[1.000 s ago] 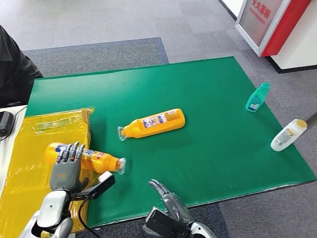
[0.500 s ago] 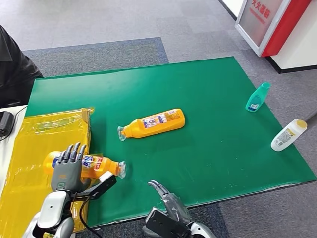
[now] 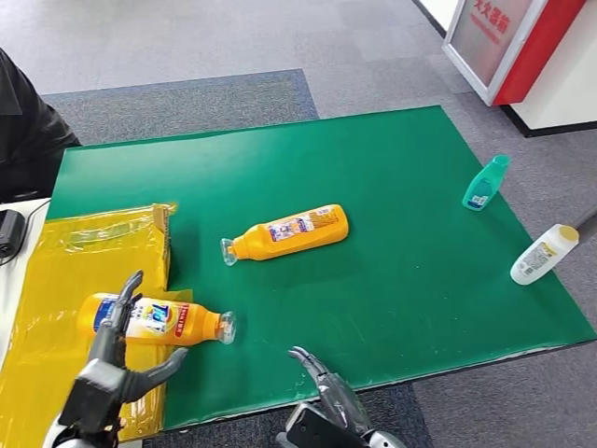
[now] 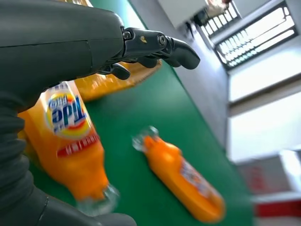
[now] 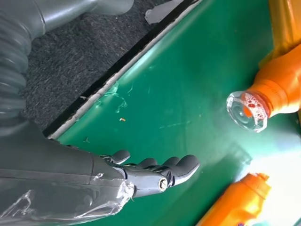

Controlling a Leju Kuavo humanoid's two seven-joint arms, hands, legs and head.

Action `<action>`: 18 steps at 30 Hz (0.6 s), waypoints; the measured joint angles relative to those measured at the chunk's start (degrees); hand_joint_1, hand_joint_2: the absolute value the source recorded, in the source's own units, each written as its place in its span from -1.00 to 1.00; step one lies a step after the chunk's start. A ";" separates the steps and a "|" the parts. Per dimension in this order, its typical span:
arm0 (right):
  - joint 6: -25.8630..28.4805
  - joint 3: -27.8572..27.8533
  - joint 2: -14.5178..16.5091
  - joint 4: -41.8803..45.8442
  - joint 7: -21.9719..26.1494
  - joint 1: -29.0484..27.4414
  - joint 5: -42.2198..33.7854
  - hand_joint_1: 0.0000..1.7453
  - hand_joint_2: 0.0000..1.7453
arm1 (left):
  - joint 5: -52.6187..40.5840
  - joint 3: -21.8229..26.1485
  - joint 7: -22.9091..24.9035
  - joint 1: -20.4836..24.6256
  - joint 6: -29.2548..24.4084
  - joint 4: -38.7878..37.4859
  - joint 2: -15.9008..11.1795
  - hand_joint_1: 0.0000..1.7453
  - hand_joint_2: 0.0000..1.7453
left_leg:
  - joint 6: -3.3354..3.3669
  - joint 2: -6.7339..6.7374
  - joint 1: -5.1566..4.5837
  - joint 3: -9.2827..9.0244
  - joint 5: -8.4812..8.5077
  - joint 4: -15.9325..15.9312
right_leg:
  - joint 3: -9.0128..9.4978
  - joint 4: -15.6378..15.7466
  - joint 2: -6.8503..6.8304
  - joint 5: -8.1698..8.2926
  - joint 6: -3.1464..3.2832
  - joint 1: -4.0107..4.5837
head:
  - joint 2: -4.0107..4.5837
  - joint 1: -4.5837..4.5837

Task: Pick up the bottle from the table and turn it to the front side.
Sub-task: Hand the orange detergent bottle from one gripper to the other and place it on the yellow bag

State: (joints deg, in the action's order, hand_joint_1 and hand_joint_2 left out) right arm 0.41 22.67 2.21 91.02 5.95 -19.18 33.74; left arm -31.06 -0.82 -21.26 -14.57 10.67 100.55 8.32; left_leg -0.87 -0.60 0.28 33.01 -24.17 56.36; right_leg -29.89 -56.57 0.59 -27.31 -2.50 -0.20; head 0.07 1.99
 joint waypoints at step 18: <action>1.04 -2.12 1.63 7.26 7.24 -3.64 -6.04 -1.00 1.00 | 18.00 12.75 -8.77 -11.55 27.75 1.80 9.84 -1.00 1.00 | -0.06 -0.01 0.03 -0.12 -0.05 -0.01 | -0.12 0.00 -0.02 -0.06 0.06 0.02 | 0.00 0.02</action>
State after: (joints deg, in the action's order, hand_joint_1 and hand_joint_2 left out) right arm 1.45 20.55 3.84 98.28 13.19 -22.82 27.70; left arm -13.06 11.93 -30.03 -26.12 38.41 102.36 18.15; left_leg -0.93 -0.61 0.30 32.89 -24.22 56.34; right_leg -30.02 -56.57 0.57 -27.37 -2.45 -0.18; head 0.07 2.01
